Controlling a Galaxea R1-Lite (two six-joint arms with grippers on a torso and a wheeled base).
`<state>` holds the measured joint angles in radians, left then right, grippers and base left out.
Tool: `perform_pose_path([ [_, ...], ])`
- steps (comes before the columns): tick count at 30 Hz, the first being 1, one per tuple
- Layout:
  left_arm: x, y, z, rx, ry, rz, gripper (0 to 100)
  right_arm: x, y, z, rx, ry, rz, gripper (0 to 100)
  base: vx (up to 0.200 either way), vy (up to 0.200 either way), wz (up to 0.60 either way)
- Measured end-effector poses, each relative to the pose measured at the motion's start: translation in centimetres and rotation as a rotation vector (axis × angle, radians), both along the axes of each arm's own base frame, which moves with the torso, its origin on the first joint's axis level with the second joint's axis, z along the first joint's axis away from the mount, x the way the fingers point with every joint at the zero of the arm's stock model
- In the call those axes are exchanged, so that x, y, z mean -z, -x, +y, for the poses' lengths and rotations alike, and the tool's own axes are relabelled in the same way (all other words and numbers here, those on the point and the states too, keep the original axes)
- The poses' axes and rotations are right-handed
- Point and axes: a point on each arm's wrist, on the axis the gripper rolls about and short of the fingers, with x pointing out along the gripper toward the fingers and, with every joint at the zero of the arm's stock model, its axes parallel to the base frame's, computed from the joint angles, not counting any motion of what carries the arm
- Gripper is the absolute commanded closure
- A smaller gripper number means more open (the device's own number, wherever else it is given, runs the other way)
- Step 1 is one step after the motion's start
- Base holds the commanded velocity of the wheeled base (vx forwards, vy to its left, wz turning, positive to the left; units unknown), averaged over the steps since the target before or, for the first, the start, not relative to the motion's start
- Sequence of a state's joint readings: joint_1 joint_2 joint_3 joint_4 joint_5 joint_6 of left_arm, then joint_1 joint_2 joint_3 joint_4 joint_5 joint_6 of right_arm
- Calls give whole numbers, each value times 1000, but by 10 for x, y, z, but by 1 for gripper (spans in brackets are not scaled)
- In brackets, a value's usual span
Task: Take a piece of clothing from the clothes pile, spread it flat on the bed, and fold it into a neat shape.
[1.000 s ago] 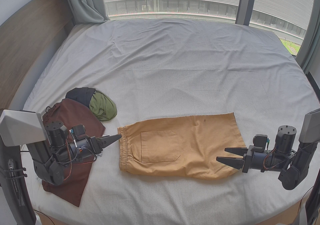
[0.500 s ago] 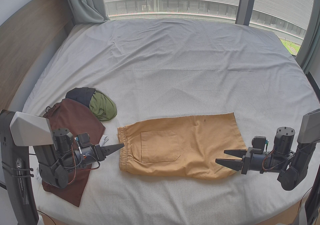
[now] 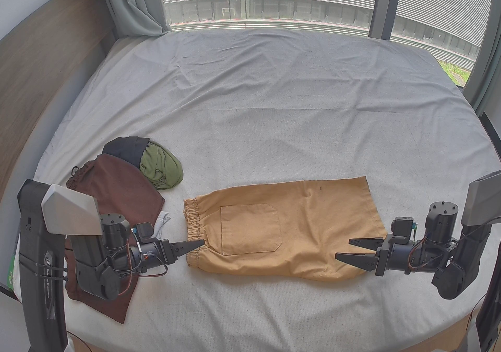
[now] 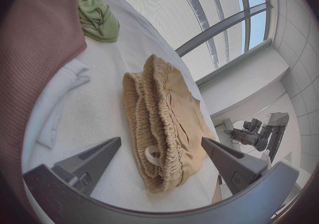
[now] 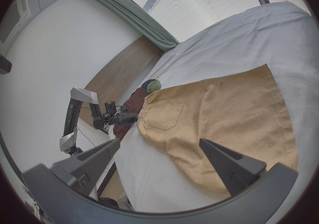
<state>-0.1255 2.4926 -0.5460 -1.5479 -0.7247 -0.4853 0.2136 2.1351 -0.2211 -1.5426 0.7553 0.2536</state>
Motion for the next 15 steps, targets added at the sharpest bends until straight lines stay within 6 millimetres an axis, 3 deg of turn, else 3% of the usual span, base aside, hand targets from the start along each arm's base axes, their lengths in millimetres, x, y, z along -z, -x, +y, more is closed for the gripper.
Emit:
perform_pose_path([
  [15,6,-15,-20,-63,97,89,0,7,0,2,-8,12,17,0,0,0,0],
])
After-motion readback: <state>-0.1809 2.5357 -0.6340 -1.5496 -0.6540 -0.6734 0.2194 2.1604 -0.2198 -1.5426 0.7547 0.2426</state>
